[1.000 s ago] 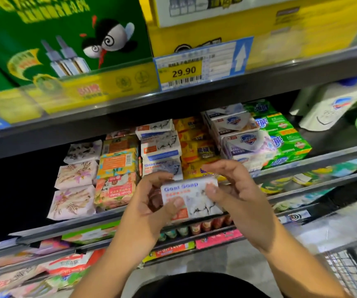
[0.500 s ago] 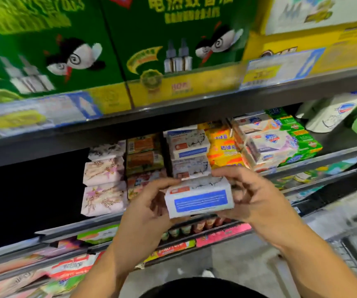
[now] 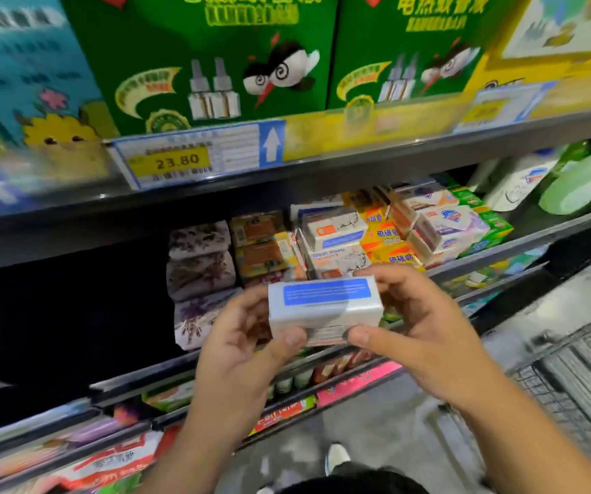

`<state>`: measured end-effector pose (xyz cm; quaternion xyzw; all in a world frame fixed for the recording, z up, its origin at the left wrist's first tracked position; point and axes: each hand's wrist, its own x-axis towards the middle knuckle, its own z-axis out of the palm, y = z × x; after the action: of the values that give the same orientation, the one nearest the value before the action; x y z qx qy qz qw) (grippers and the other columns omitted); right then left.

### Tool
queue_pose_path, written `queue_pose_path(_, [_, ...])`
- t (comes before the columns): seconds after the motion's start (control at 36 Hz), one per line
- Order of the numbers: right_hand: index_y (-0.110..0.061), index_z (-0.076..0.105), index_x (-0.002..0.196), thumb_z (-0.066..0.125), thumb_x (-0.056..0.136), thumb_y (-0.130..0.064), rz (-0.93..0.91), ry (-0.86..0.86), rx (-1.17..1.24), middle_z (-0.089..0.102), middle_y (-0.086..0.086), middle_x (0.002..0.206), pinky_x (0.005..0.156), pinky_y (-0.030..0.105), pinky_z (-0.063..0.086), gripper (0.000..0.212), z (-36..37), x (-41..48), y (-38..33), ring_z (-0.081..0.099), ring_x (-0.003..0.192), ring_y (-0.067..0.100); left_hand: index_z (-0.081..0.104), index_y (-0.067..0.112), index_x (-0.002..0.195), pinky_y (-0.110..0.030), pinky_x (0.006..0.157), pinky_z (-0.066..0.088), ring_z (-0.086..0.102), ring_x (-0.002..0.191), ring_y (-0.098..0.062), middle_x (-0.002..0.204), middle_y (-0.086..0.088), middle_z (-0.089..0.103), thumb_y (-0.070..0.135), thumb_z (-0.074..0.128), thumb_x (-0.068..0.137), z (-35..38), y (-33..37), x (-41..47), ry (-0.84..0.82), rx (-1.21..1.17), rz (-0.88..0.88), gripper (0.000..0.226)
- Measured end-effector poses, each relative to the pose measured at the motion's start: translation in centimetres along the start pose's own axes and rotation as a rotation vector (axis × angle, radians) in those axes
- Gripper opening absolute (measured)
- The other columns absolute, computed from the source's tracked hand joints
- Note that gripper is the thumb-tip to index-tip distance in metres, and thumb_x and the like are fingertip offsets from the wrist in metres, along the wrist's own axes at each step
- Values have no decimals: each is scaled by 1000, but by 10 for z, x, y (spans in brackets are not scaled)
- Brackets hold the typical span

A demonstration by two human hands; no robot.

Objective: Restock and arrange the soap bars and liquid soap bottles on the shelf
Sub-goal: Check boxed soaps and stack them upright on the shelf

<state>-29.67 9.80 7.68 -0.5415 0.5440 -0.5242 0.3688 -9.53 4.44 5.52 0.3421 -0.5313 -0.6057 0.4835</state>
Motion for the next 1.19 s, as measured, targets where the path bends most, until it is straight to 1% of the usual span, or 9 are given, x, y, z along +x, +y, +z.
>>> queue_pose_path(0.08, [-41, 59, 121, 88, 71, -20, 27, -8, -51, 67, -2, 106, 78, 37, 58, 62, 12, -6, 1, 61, 106, 27, 61, 36, 110, -42, 79, 58, 69, 100, -28, 104, -7, 72, 38, 88, 60, -13, 1, -3, 50, 36, 79, 57])
queue_pose_path(0.14, [-46, 55, 122, 89, 68, -24, 76, -34, -47, 67, -3, 106, 74, 42, 59, 68, 24, -11, 5, 62, 108, 24, 57, 40, 111, -48, 82, 57, 69, 102, -27, 103, -6, 72, 36, 89, 56, -19, 2, -7, 57, 54, 121, 63])
queue_pose_path(0.33, [-57, 52, 119, 85, 65, -25, 188, -190, -24, 69, -10, 115, 88, 49, 57, 71, 84, -19, 13, 68, 105, 14, 58, 49, 108, -25, 82, 54, 66, 103, -15, 108, 7, 67, 29, 89, 50, -32, 11, -21, 12, 218, 189, 69])
queue_pose_path(0.44, [-53, 53, 122, 89, 68, -9, 209, -270, -32, 70, -8, 117, 91, 49, 56, 78, 96, -11, 17, 68, 108, 15, 57, 54, 105, -26, 82, 55, 65, 103, -11, 106, 12, 67, 40, 89, 48, -42, 12, -22, 40, 253, 160, 67])
queue_pose_path(0.61, [-50, 51, 129, 95, 55, -36, 145, -192, -16, 73, 5, 100, 91, 49, 53, 88, 57, 7, 8, 69, 101, 22, 56, 51, 103, -53, 86, 56, 68, 102, -17, 103, 2, 71, 41, 90, 48, -54, 13, -21, 130, 175, 98, 65])
queue_pose_path(0.72, [-26, 49, 138, 97, 51, -39, 42, -71, 169, 73, 13, 94, 80, 38, 55, 100, 38, 21, -7, 66, 87, 29, 52, 49, 109, -51, 90, 54, 67, 101, -17, 102, 1, 71, 40, 89, 52, -55, 5, -17, 82, 229, 93, 68])
queue_pose_path(0.86, [-24, 51, 131, 88, 57, -1, -8, -86, 157, 72, -1, 92, 72, 24, 53, 86, 56, 19, -20, 68, 84, 14, 46, 50, 122, -52, 92, 54, 62, 113, -12, 117, 13, 66, 42, 87, 62, -42, -11, -20, -52, 356, -30, 74])
queue_pose_path(1.0, [-42, 56, 125, 95, 61, -15, -36, -254, -222, 69, -16, 102, 86, 11, 45, 79, 61, 17, -28, 64, 105, 5, 50, 45, 116, -32, 81, 55, 65, 101, -4, 111, 22, 65, 17, 87, 65, -37, -16, -15, -106, 474, -49, 69])
queue_pose_path(1.19, [-28, 64, 119, 84, 66, -25, -11, -146, 84, 72, 10, 98, 81, 38, 53, 56, 24, 32, -33, 65, 93, 24, 65, 39, 102, -34, 69, 60, 71, 95, -22, 104, -2, 72, 25, 90, 46, -43, 9, -2, 40, 54, -24, 63])
